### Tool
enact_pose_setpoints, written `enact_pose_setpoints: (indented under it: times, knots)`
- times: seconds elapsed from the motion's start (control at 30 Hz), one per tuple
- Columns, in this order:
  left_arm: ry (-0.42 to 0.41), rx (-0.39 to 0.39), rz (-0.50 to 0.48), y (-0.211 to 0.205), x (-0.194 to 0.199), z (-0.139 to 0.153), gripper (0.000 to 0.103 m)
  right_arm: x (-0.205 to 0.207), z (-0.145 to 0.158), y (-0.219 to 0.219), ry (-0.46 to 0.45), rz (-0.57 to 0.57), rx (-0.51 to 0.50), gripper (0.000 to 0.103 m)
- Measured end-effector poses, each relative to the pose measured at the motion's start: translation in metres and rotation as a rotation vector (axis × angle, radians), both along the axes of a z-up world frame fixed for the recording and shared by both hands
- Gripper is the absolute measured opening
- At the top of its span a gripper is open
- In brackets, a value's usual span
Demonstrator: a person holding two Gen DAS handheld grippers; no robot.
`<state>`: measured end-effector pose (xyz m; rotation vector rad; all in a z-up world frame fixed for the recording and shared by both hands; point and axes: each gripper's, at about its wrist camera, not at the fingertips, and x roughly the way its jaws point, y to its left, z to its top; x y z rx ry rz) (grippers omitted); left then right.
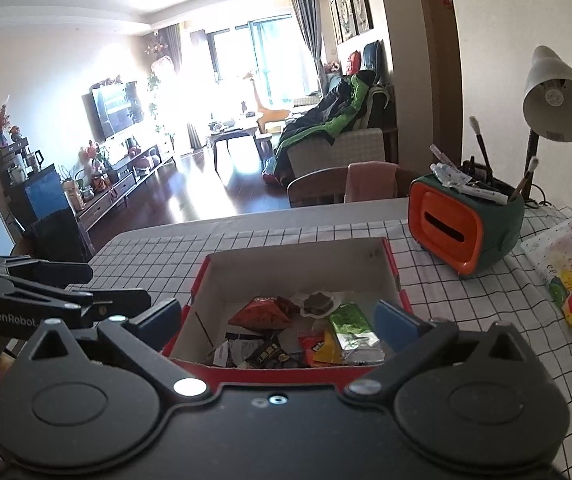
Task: Organize snacks
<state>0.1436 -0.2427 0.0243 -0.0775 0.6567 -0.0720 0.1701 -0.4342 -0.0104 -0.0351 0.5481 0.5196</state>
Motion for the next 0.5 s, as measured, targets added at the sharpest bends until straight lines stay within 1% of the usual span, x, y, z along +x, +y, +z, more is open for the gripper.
enact_pose_setpoints:
  times: [0.27, 0.5]
  knots:
    - [-0.009, 0.025, 0.007, -0.0073, -0.0015, 0.0016, 0.103, 0.0, -0.0011, -0.0048, 0.005, -0.007, 0.013, 0.103]
    - [0.003, 0.017, 0.026, -0.0058, -0.0007, 0.0003, 0.103, -0.0002, -0.0009, -0.007, 0.007, -0.009, 0.019, 0.103]
